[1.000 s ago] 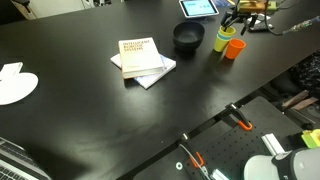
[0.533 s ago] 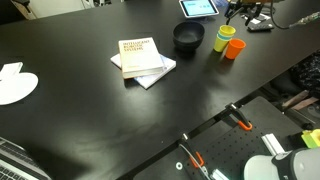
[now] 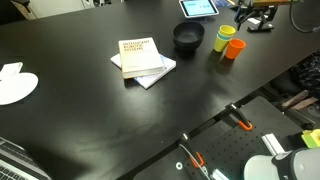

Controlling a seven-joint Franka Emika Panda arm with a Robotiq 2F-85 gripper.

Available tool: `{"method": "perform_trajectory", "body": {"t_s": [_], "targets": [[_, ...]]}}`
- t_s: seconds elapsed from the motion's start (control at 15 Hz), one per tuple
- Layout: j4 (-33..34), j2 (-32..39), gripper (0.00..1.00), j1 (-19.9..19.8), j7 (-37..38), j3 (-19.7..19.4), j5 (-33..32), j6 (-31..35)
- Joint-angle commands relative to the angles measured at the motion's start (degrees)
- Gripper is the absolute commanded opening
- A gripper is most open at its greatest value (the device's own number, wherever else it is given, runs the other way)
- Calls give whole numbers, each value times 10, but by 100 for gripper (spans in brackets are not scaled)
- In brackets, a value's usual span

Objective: Stack the cups on top of eachother

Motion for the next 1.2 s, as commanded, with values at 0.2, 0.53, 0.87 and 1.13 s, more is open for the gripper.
{"method": "perform_trajectory", "body": {"t_s": [0.2,0.53,0.87,1.13], "targets": [[-62,-22,100,1,14,1,5,12],[-62,1,100,-3,20,8,30,33],[-51,25,100,-9,34,6,44,46],[-43,40,99,-15,42,5,55,45]]}}
